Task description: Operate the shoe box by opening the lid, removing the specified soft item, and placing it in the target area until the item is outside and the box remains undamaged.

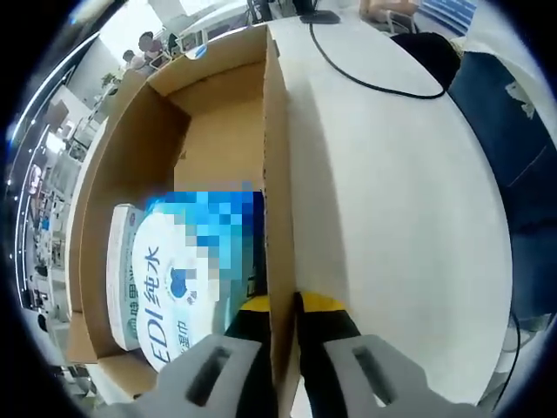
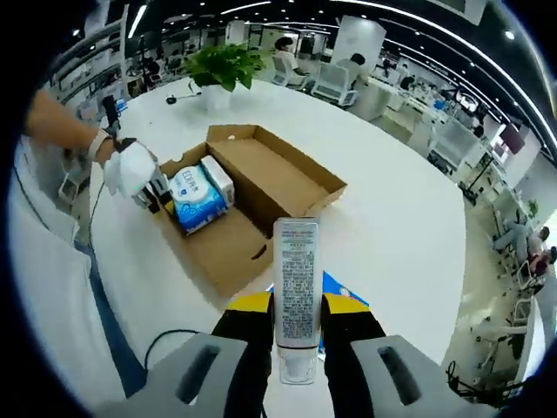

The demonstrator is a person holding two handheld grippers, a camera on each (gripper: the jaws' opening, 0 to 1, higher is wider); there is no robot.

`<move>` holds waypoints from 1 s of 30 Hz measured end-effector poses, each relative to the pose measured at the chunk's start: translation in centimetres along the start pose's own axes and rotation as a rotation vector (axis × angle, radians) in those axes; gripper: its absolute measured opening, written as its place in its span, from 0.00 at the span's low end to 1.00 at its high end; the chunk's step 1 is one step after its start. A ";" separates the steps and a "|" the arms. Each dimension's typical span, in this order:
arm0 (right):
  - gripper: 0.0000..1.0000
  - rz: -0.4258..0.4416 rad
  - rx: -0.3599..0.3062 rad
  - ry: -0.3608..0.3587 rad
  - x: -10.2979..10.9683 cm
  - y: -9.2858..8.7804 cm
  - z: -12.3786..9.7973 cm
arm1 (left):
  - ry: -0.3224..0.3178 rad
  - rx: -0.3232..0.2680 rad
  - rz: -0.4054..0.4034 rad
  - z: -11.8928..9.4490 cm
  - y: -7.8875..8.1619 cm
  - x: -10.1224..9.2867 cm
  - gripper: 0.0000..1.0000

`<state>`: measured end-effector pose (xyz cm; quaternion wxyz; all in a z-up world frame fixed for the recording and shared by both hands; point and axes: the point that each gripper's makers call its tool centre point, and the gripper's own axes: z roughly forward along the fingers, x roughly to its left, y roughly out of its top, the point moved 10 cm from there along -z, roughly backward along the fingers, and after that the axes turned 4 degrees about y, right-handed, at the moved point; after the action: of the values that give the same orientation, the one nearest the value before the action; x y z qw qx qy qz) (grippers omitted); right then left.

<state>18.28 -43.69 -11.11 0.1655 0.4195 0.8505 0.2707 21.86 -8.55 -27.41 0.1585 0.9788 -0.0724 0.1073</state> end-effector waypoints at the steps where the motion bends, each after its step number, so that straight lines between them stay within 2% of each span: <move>1: 0.19 0.046 -0.011 -0.014 -0.5 -0.5 -0.1 | -0.001 -0.003 -0.003 0.0 0.0 0.0 0.03; 5: 0.19 0.081 -0.003 -0.050 -1.6 -1.7 -0.6 | -0.003 -0.006 -0.004 0.0 0.0 0.1 0.03; 6: 0.19 0.137 -0.018 -0.047 -1.7 -2.2 -0.8 | -0.002 -0.007 -0.007 0.0 0.0 0.1 0.03; 10: 0.19 0.151 -0.021 -0.061 -2.2 -3.2 -1.1 | 0.000 -0.016 -0.018 0.1 -0.1 0.1 0.03; 22: 0.19 0.314 -0.056 -0.133 -4.1 -6.3 -2.1 | 0.008 -0.021 -0.033 0.0 -0.2 0.0 0.03; 26: 0.19 0.335 -0.052 -0.155 -4.5 -6.9 -1.7 | 0.005 -0.021 -0.036 0.0 -0.2 0.0 0.03; 30: 0.19 0.390 -0.046 -0.169 -4.6 -7.9 -0.4 | -0.001 -0.025 -0.032 0.0 -0.2 0.1 0.03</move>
<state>15.84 -51.47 -15.26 0.1902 0.5937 0.7298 0.2806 22.01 -8.38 -27.47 0.1724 0.9779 -0.0580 0.1035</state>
